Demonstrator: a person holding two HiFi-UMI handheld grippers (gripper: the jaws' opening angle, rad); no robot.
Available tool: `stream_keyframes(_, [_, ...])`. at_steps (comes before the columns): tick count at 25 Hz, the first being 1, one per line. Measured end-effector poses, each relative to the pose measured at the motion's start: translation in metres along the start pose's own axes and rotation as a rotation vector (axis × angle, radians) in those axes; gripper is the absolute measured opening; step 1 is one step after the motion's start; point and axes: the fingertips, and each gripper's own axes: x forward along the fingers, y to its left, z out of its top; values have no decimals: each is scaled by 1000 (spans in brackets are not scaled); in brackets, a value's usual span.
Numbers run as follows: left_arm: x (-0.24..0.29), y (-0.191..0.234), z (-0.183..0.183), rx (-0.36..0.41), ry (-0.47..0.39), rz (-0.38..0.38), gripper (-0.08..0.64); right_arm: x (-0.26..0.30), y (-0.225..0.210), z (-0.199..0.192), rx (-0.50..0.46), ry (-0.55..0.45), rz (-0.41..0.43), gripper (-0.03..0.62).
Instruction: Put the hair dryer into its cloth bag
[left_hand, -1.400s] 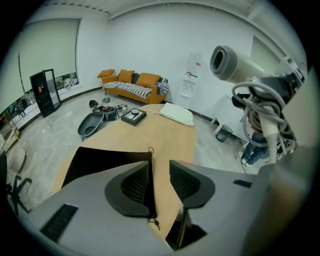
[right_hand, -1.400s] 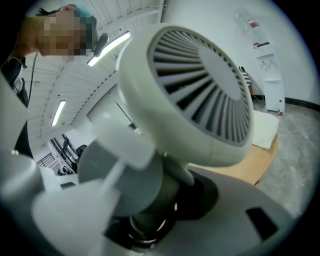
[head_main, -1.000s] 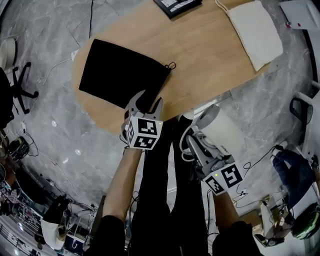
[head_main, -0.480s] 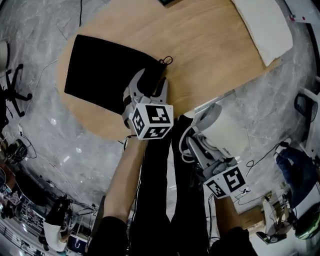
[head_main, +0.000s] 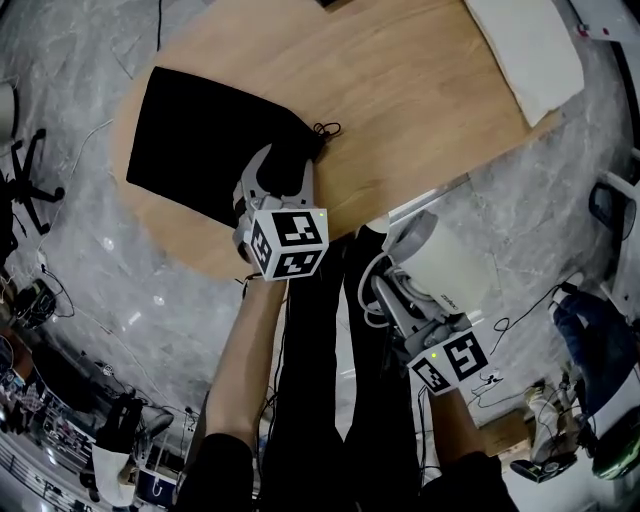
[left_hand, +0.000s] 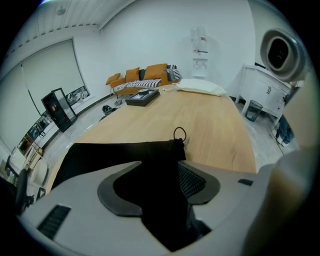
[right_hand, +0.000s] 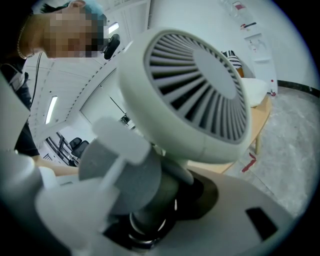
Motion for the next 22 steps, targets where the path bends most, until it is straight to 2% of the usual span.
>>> stream_keyframes(7, [-17,-25,-33,58,67,-37,221,6,12,-1,-6,14,37,222])
stream_keyframes(9, [-21,-25,-42,68,81,-22,189,7,17,-2,-12,20,48,222])
stream_keyframes(11, [-24,-23,-47,69,95,-6,150,7,18,-3,-18,26,58,222])
stream_keyframes(17, [-39,-24,-65,76,131,1,150,4,13,-1,-26,43,68,222])
stream_keyframes(22, [-43,-17,-77,47,147,10,144,7,15,0,-33,55,80,222])
